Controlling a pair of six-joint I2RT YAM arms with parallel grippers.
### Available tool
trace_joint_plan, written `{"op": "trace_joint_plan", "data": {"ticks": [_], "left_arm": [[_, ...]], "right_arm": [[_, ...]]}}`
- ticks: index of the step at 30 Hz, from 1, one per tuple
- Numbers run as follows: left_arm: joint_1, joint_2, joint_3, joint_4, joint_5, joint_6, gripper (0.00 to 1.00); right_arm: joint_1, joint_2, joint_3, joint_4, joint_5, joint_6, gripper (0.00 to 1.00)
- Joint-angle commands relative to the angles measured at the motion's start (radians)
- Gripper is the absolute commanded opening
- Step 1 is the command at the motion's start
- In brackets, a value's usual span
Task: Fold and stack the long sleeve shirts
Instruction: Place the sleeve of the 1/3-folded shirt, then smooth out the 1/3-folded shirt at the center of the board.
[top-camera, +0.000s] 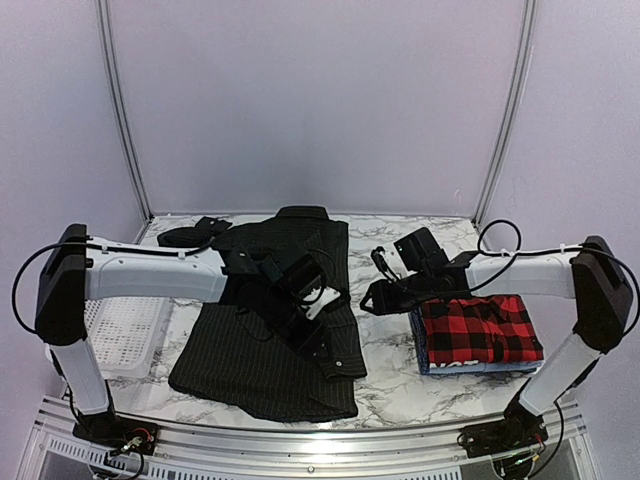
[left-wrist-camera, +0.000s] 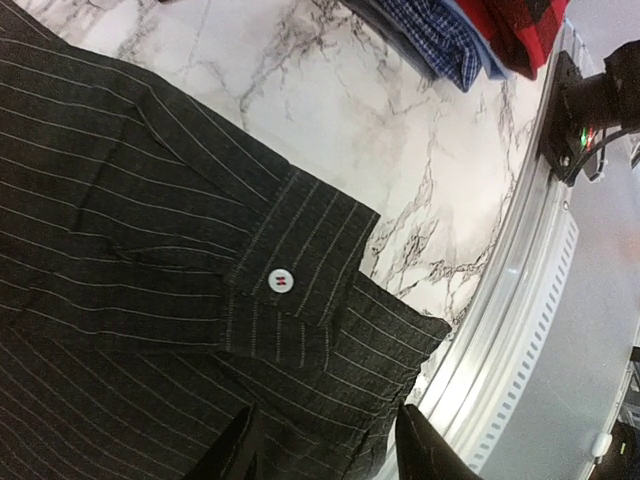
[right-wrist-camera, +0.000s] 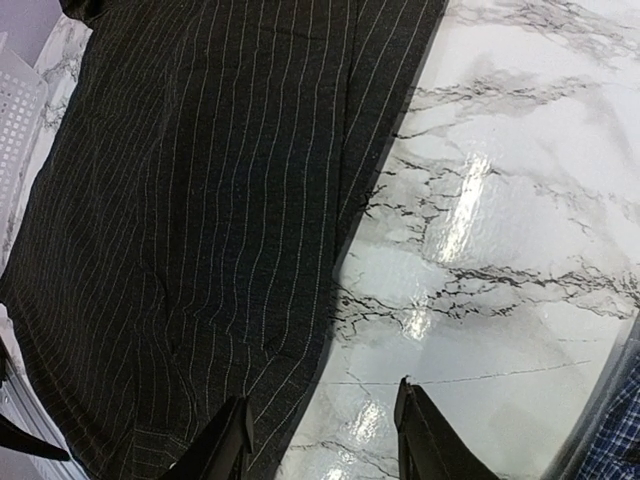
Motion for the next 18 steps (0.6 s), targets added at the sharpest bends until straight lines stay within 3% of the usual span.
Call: {"op": "trace_joint_plan", "data": {"ticks": [1, 9, 18], "left_arm": [[-0.064, 0.065, 0.014, -0.007, -0.137, -0.069, 0.44], [-0.125, 0.157, 0.044, -0.015, -0.268, -0.287, 0.45], [-0.138, 0.198, 0.093, -0.018, -0.313, -0.367, 0.44]], "right_arm": [[0.008, -0.033, 0.005, 0.009, 0.020, -0.011, 0.45], [0.010, -0.065, -0.029, 0.030, 0.014, -0.006, 0.45], [0.012, -0.081, -0.043, 0.032, 0.017, -0.018, 0.45]]}}
